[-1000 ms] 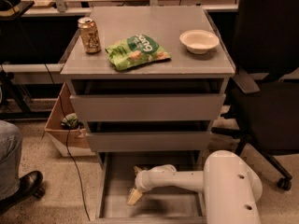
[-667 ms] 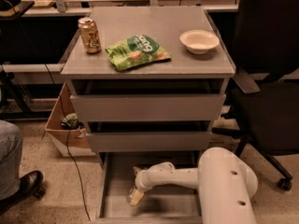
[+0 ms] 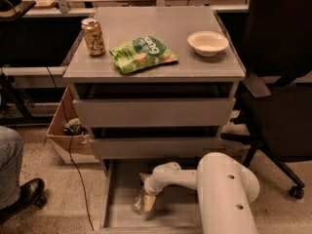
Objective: Pick water bottle from bottom drawer and place on counter
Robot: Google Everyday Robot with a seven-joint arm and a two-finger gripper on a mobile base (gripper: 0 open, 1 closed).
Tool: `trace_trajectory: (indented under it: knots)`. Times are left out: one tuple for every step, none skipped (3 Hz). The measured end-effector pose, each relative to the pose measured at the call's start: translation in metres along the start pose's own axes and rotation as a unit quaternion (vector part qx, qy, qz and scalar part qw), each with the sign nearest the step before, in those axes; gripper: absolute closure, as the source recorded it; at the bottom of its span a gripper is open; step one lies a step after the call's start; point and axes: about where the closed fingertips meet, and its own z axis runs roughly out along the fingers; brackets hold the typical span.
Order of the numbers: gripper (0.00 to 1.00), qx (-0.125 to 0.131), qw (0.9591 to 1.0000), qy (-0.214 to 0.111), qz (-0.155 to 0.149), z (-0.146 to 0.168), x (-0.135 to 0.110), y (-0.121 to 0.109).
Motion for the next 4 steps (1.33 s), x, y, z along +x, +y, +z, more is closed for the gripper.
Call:
trace_trajectory:
  knots:
    - [0.0,-0.021,0.9995,0.006,-0.02,0.013,0.018,-0.004]
    - [0.04,-0.054,0.9983,0.006,-0.022,0.03,0.033,-0.012]
    - [0.24,-0.082,0.9966,0.0,-0.001,0.035,0.042,-0.015]
    - [0.45,-0.097,0.995,-0.005,0.023,0.033,0.042,-0.016]
